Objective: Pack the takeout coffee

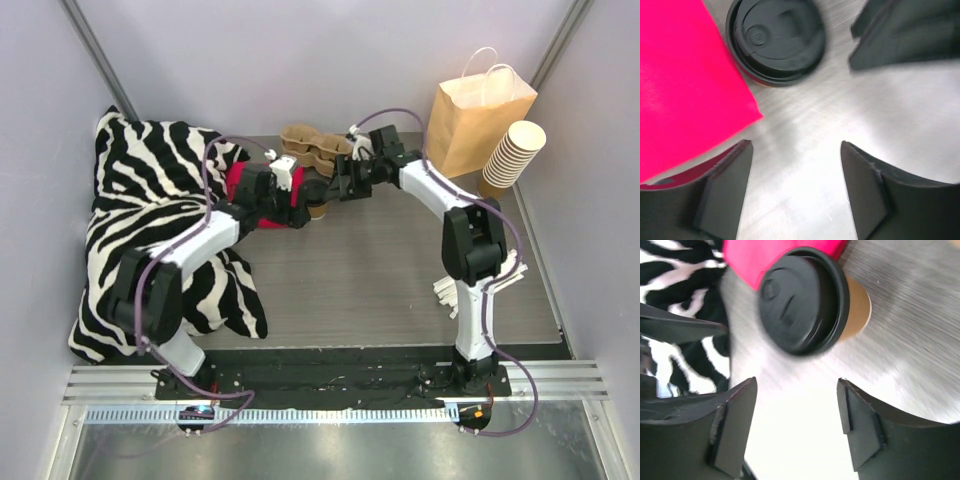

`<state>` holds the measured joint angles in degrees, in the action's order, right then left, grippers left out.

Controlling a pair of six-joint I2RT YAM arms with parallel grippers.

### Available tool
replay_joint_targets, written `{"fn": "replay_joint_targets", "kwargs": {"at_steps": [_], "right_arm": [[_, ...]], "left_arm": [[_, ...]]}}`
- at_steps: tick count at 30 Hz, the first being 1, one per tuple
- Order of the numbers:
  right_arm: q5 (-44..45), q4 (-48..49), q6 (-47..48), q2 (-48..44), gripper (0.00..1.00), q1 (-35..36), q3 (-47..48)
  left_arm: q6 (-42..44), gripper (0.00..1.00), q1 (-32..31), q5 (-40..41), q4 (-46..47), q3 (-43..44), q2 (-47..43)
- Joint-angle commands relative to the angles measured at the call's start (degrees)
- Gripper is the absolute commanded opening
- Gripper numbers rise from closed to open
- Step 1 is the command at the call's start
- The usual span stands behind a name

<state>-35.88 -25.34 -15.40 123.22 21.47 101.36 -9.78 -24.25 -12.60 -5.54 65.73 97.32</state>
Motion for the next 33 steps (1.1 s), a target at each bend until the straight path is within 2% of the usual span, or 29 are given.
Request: {"fn": "replay_joint_targets", "kwargs": {"at_steps": [1,4,5,8,11,15,19,23,33], "right_arm": [[-4.9,-7.0,7.2,-14.9,0.75,-3.0,1.3],[-4.6,-13.7,13.0,-21.3,0.82,-4.4,0.9],[-3.7,-15.2,14.2,-24.7,0.85,-5.3,0.3],[-1.4,-19.3,17.9,-29.9,0.9,-7.1,-3.0],[1.5,-19.9,18.5,-37.6,0.94,-10.7,-9.6],[2.4,-21.0,20.2,-50.7,0.98,-17.0,-21.1],[7.6,-29.3,27.0,-56.8,0.97,-22.4,-28.2],[14.3,-34.8,31.6,-57.7,0.97,-25.9,-30.8],[14.3,-40.8,35.0,-52.0,0.94,-28.1,-24.7]], "left_arm": [[2.3,0.79,0.1,-5.0,-7.0,0.8,-13.0],[4.6,0.9,0.2,-6.7,-15.4,3.6,-18.0],[4.9,0.99,0.2,-6.8,-19.4,4.3,-19.9],[6.5,1.0,0.1,-7.4,-27.2,7.1,-21.8],[6.6,1.0,0.2,-8.5,-30.6,7.0,-25.2],[6.1,1.0,0.3,-13.3,-29.3,1.3,-31.4],[7.8,1.0,0.3,-14.8,-30.8,-1.8,-34.7],[9.1,1.0,0.2,-15.5,-31.1,-2.9,-35.3],[6.4,1.0,0.2,-16.4,-29.4,-5.4,-36.2]]}}
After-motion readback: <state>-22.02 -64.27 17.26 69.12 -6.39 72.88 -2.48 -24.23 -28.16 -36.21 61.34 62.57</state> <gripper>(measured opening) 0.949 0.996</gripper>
